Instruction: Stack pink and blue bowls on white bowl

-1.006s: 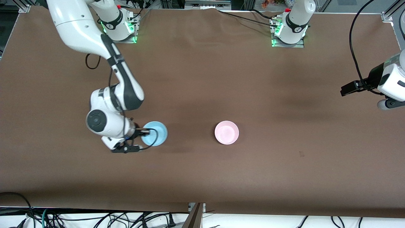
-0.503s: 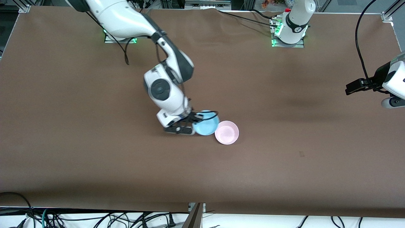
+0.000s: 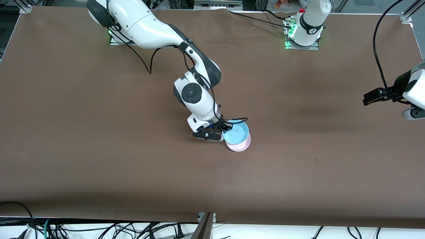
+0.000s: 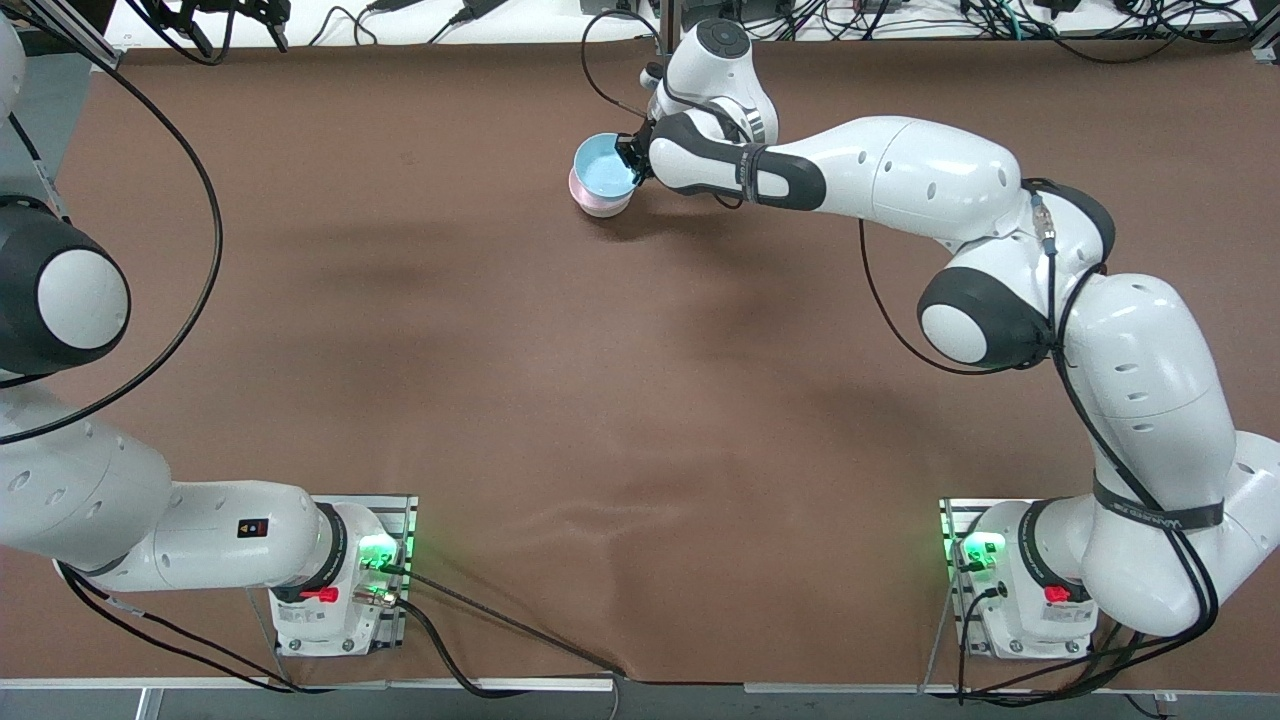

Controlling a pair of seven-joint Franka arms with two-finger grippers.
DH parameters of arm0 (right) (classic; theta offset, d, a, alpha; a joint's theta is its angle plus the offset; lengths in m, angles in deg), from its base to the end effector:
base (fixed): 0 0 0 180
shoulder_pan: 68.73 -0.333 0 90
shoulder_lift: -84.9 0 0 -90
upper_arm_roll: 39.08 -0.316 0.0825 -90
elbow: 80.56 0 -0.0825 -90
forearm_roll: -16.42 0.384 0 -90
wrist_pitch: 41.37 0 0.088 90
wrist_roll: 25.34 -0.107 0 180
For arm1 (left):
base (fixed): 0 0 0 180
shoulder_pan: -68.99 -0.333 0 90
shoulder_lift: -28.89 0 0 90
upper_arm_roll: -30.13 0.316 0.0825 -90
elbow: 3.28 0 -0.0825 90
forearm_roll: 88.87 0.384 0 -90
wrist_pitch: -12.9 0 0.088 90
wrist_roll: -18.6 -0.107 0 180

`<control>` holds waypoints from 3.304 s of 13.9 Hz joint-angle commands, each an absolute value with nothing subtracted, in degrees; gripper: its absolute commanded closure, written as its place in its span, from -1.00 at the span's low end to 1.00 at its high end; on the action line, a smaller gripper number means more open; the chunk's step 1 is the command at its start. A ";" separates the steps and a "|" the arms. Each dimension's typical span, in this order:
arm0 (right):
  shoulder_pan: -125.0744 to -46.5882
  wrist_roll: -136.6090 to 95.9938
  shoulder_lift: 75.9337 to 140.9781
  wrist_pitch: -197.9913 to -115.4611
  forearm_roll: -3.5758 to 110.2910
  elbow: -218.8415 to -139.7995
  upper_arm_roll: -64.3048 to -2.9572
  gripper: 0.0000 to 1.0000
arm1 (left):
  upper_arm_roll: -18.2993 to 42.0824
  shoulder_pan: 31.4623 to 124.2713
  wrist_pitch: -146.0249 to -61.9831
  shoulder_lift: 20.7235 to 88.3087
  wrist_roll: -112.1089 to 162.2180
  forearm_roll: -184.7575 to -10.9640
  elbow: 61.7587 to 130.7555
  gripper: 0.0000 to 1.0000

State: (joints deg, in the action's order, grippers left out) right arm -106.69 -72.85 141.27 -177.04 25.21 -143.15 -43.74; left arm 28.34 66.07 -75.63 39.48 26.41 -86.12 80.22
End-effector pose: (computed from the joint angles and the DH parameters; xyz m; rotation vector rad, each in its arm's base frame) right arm 0.6031 0.5257 0.2500 -2.7843 0.3157 -0.1080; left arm 0.6050 0.0188 0.5685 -3.0811 -0.2396 0.1459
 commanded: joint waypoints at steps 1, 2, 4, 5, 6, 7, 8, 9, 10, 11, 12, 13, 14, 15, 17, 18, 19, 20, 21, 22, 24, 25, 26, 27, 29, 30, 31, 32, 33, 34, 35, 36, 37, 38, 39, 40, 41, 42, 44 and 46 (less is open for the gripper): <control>-107.76 -73.77 144.48 -176.72 25.30 -137.70 -42.95 1.00 | 28.02 65.65 -74.55 40.50 25.37 -85.18 78.11 -1.00; -107.76 -73.85 145.28 -176.81 25.30 -135.86 -43.03 1.00 | 28.11 65.65 -74.56 41.11 25.37 -85.44 78.02 -1.00; -107.84 -74.12 147.12 -178.90 25.30 -134.00 -43.12 1.00 | 28.11 65.65 -74.56 41.11 25.37 -85.88 78.02 -1.00; -108.37 -74.81 147.65 -180.22 25.30 -134.00 -43.04 1.00 | 28.11 65.65 -74.56 41.11 25.28 -85.97 78.02 -1.00; -108.81 -74.82 147.92 -180.32 25.21 -134.00 -42.95 1.00 | 28.11 65.65 -74.56 41.11 25.28 -85.97 77.93 -1.00; -108.81 -74.82 148.01 -180.24 25.13 -134.09 -42.95 1.00 | 28.11 65.65 -74.56 41.37 25.28 -86.06 77.84 -1.00; -108.81 -74.73 148.01 -180.24 25.13 -134.09 -42.95 1.00 | 28.11 65.65 -74.64 41.38 25.28 -86.06 77.76 -1.00; -108.81 -74.56 148.01 -180.15 25.04 -134.09 -42.77 1.00 | 28.02 65.74 -74.64 41.38 25.54 -86.67 77.15 -1.00; -108.81 -74.38 148.01 -179.80 24.86 -134.09 -42.34 1.00 | 28.11 65.91 -74.64 41.72 25.72 -87.98 76.44 -1.00; -108.81 -74.30 147.92 -179.36 24.77 -134.17 -42.25 1.00 | 28.11 65.92 -74.64 42.25 25.72 -88.51 76.26 -1.00; -108.72 -74.21 147.83 -178.57 24.77 -134.18 -42.16 1.00 | 28.11 66.00 -74.64 42.43 25.72 -88.60 76.26 -1.00; -108.72 -74.21 147.75 -177.70 24.77 -134.09 -41.90 1.00 | 28.11 66.18 -74.64 42.34 25.81 -88.52 76.26 -1.00; -108.72 -74.12 147.66 -177.17 24.77 -134.09 -41.54 1.00 | 28.11 66.18 -74.64 42.34 25.81 -88.60 76.26 -1.00; -108.72 -74.21 147.66 -177.16 24.77 -134.09 -41.45 1.00 | 28.11 66.18 -74.73 42.43 25.72 -88.52 76.26 -1.00; -108.90 -74.29 147.74 -177.16 24.77 -134.17 -41.45 1.00 | 28.11 66.27 -74.64 42.43 25.72 -88.52 76.26 -1.00; -108.99 -74.21 147.75 -177.16 24.69 -134.18 -41.45 1.00 | 28.02 66.35 -74.64 42.43 25.72 -88.26 76.26 -1.00; -108.99 -74.21 147.75 -177.16 24.34 -134.26 -41.45 1.00 | 28.02 66.44 -74.64 42.43 25.72 -88.08 76.26 -1.00; -108.99 -74.21 147.75 -177.16 23.99 -134.26 -41.45 1.00 | 28.02 66.44 -74.64 42.43 25.72 -88.16 76.26 -1.00; -108.99 -74.21 147.75 -177.07 23.98 -134.35 -41.45 1.00 | 28.02 66.36 -74.64 42.43 25.72 -88.34 76.26 -1.00; -108.99 -74.21 147.75 -176.64 23.98 -134.35 -41.45 1.00 | 28.02 66.36 -74.64 42.43 25.72 -88.52 76.26 -1.00; -108.99 -74.29 147.66 -175.32 23.89 -134.35 -41.45 1.00 | 28.02 66.09 -74.64 42.43 25.72 -88.52 76.26 -1.00; -108.99 -74.29 147.74 -175.05 23.89 -134.35 -41.45 1.00 | 28.11 65.83 -74.64 42.34 25.64 -88.52 76.26 -1.00; -108.99 -74.29 147.75 -175.05 23.89 -134.35 -41.45 1.00 | 28.11 65.74 -74.64 42.43 25.64 -88.52 76.26 -1.00; -109.07 -74.29 147.75 -175.05 23.89 -134.26 -41.45 1.00 | 28.11 65.83 -74.64 42.43 25.64 -88.60 76.26 -1.00; -109.07 -74.29 147.75 -175.05 23.89 -134.35 -41.45 1.00 | 28.02 65.83 -74.64 42.43 25.64 -88.52 76.26 -1.00; -109.07 -74.29 147.75 -175.05 23.89 -134.35 -41.45 1.00 | 28.11 65.83 -74.64 42.43 25.64 -88.60 76.26 -1.00; -109.07 -74.38 147.75 -175.05 23.89 -134.26 -41.45 0.96 | 28.11 65.83 -74.64 42.34 25.64 -88.52 76.26 -1.00; -108.99 -74.38 147.66 -175.05 23.89 -134.26 -41.45 0.74 | 28.11 65.83 -74.64 42.34 25.64 -88.52 76.26 -1.00; -109.07 -74.38 147.66 -175.05 23.98 -134.26 -41.45 0.43 | 28.11 65.92 -74.64 42.43 25.72 -88.52 76.26 -1.00; -109.07 -74.47 147.66 -175.31 23.98 -134.18 -41.45 0.25 | 28.11 66.09 -74.64 42.43 25.72 -88.52 76.26 -1.00; -109.07 -74.64 147.57 -175.23 23.98 -134.18 -41.45 0.05 | 28.02 66.27 -74.56 42.43 25.72 -88.52 76.26 -1.00; -108.99 -74.65 147.31 -175.05 23.98 -134.18 -41.45 -0.12 | 28.11 66.27 -74.56 42.43 25.72 -88.52 76.26 -1.00; -109.07 -74.65 147.13 -174.70 23.98 -134.18 -41.37 -0.24 | 28.11 66.27 -74.56 42.43 25.72 -88.52 76.26 -1.00; -109.07 -74.65 147.04 -173.22 23.98 -134.18 -41.37 -0.31 | 28.02 66.27 -74.56 42.43 25.72 -88.52 76.26 -1.00; -108.99 -74.56 146.35 -172.25 23.98 -134.09 -41.28 -0.49 | 28.02 66.27 -74.56 42.43 25.72 -88.52 76.26 -1.00; -108.64 -74.38 145.30 -170.93 23.90 -134.17 -41.19 -0.65 | 28.02 66.27 -74.56 42.43 25.72 -88.52 76.26 -1.00; -108.37 -74.21 144.24 -168.74 23.89 -134.09 -40.49 -1.00 | 28.02 66.35 -74.56 42.43 25.72 -88.43 76.26 -1.00; -108.37 -73.77 142.49 -166.46 23.89 -134.17 -38.75 -1.00 | 28.02 66.44 -74.56 42.34 25.72 -88.52 76.26 -1.00; -107.76 -71.76 138.45 -161.54 23.89 -134.26 -36.72 -1.00 | 27.93 66.62 -74.56 42.34 25.72 -88.34 76.17 -1.00; -105.14 -67.64 133.62 -153.04 24.33 -134.35 -34.60 -1.00 | 27.93 66.53 -74.56 42.34 25.64 -88.43 76.17 -1.00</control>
State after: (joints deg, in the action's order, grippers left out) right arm -107.65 -71.35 139.55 -160.53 24.53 -132.69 -35.76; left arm 27.76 66.38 -75.63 41.58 26.39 -87.63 78.07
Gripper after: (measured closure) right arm 0.000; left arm 0.000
